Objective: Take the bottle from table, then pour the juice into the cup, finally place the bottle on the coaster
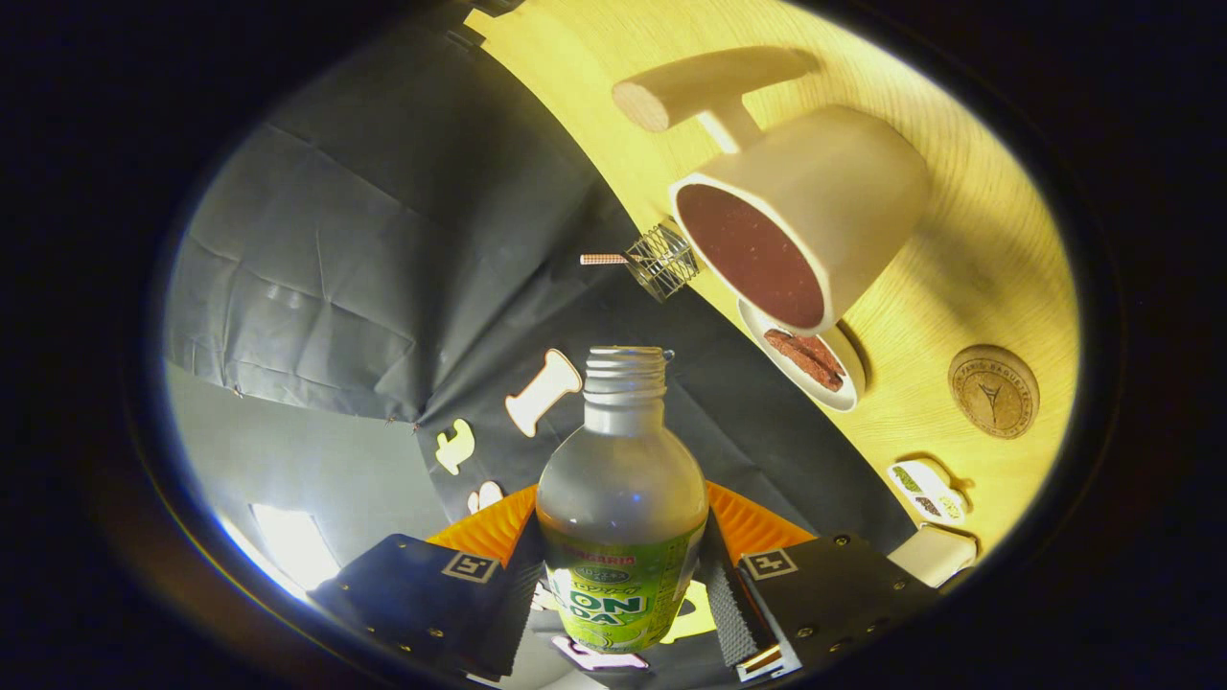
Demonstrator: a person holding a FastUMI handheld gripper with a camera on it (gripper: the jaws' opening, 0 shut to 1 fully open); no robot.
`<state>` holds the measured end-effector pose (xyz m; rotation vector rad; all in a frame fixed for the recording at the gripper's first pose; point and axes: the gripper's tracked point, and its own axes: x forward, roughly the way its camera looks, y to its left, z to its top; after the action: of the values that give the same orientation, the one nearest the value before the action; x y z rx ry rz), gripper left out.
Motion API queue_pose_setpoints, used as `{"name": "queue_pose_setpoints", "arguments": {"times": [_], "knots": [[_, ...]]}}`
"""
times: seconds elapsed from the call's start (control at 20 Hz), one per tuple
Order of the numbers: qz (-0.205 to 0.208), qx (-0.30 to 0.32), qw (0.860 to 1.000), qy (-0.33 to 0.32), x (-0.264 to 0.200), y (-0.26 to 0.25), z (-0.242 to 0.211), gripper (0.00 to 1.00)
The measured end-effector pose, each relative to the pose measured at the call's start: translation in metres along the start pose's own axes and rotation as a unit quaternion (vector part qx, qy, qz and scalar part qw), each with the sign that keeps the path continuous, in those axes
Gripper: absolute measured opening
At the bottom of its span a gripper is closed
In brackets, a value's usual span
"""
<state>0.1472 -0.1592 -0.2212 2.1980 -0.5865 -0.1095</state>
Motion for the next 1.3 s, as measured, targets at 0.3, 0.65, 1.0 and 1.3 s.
{"name": "queue_pose_setpoints", "arguments": {"times": [0.3, 0.65, 1.0, 1.3], "knots": [[-0.001, -0.007, 1.000, -0.007, -0.006, -0.004, 0.007, 0.77], [0.005, -0.023, 1.000, -0.004, -0.008, -0.003, 0.005, 0.77], [-0.025, -0.121, 0.992, 0.014, -0.008, -0.018, 0.001, 0.77], [-0.032, -0.321, 0.946, 0.044, -0.019, -0.011, -0.006, 0.77]]}}
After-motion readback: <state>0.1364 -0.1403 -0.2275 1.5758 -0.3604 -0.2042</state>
